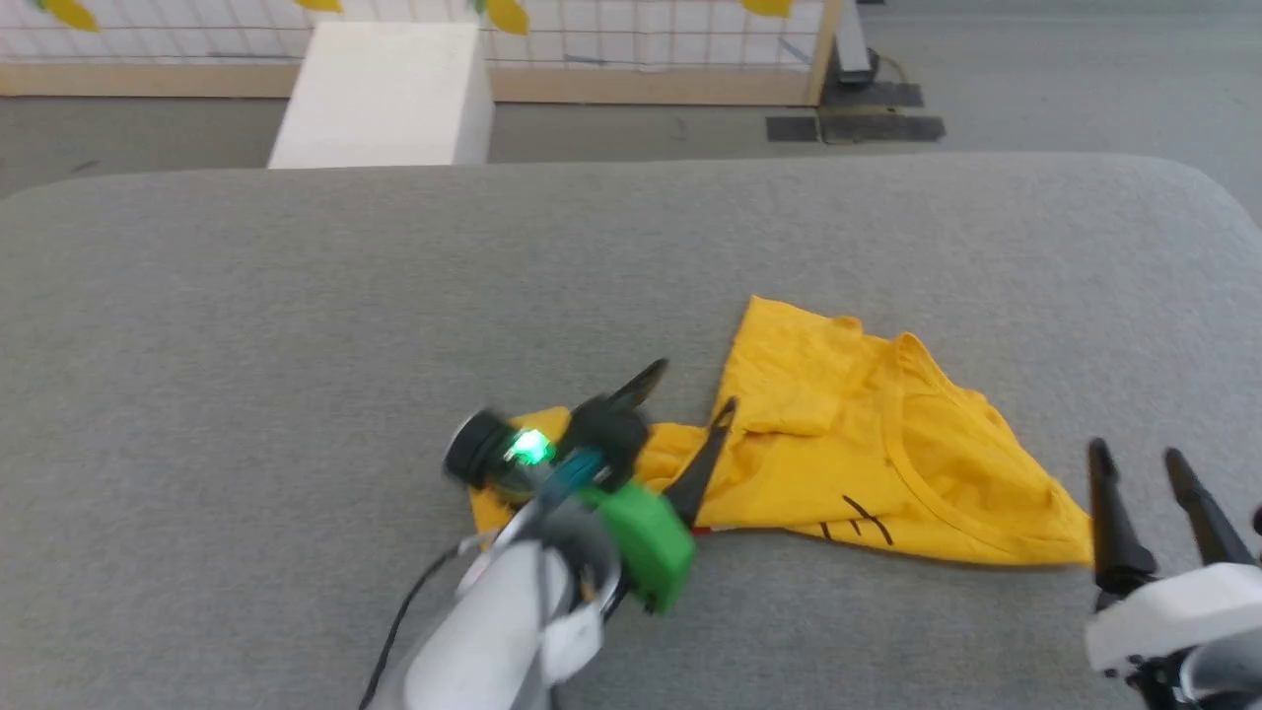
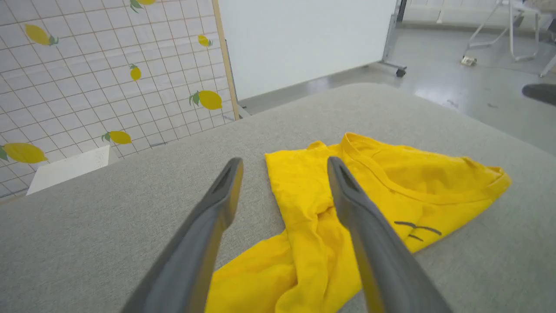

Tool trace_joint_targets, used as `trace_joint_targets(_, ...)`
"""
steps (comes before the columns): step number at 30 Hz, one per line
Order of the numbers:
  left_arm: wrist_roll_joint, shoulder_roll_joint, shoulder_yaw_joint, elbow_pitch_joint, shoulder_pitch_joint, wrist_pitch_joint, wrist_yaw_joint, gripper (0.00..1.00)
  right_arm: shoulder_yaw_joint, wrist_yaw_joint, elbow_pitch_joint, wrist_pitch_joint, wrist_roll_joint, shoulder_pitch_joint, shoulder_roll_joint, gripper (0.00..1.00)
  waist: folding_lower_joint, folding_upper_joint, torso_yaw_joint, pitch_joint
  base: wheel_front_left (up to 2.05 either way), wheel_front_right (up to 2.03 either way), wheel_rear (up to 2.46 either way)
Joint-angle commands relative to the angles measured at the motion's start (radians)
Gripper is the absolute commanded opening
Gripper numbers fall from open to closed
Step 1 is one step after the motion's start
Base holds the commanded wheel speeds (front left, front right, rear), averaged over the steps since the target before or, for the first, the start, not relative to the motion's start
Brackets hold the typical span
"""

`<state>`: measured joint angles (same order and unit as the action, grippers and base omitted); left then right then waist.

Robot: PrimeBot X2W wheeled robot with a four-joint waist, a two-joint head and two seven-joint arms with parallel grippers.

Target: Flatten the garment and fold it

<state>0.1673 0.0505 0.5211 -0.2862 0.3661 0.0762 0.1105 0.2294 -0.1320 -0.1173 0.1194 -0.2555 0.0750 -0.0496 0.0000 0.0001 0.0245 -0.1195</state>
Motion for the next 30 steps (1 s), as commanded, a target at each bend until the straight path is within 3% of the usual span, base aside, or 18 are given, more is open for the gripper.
trace_joint_targets(1,-0.031,0.0,0.071,-0.099,0.134,-0.139,0.011,1.0,-0.049,0.001,0.007,-0.013,-0.012,-0.035,-0.001,1.0,0.0,-0.0001,0.051,-0.051,0.0,0.0,0.0)
trace_joint_targets(7,-0.06,0.017,0.194,-0.231,0.301,-0.367,0.019,1.0,-0.101,0.001,0.027,-0.028,-0.027,-0.067,-0.001,1.0,0.0,-0.0001,0.08,-0.085,0.0,0.0,0.0)
trace_joint_targets(14,0.051,0.072,0.375,-0.276,0.439,-0.51,0.02,1.0,-0.121,0.001,0.058,-0.048,-0.042,-0.093,-0.001,1.0,0.0,-0.0001,0.098,-0.113,0.0,0.0,0.0)
trace_joint_targets(25,0.079,0.049,0.406,-0.359,0.484,-0.522,0.018,1.0,-0.154,0.001,0.081,-0.054,-0.051,-0.117,-0.001,1.0,0.0,-0.0001,0.115,-0.128,0.0,0.0,0.0)
trace_joint_targets(26,0.087,0.046,0.416,-0.365,0.488,-0.521,0.018,0.93,-0.157,0.001,0.083,-0.054,-0.052,-0.119,-0.001,1.0,0.0,-0.0001,0.116,-0.129,0.0,0.0,0.0)
trace_joint_targets(27,0.107,0.038,0.437,-0.375,0.502,-0.502,0.019,0.0,-0.162,0.001,0.086,-0.056,-0.052,-0.124,-0.001,1.0,0.0,-0.0001,0.118,-0.132,0.0,0.0,0.0)
trace_joint_targets(30,0.129,0.034,0.435,-0.376,0.517,-0.449,0.02,0.0,-0.163,0.001,0.089,-0.059,-0.054,-0.125,-0.001,1.0,0.0,-0.0001,0.115,-0.13,0.0,0.0,0.0)
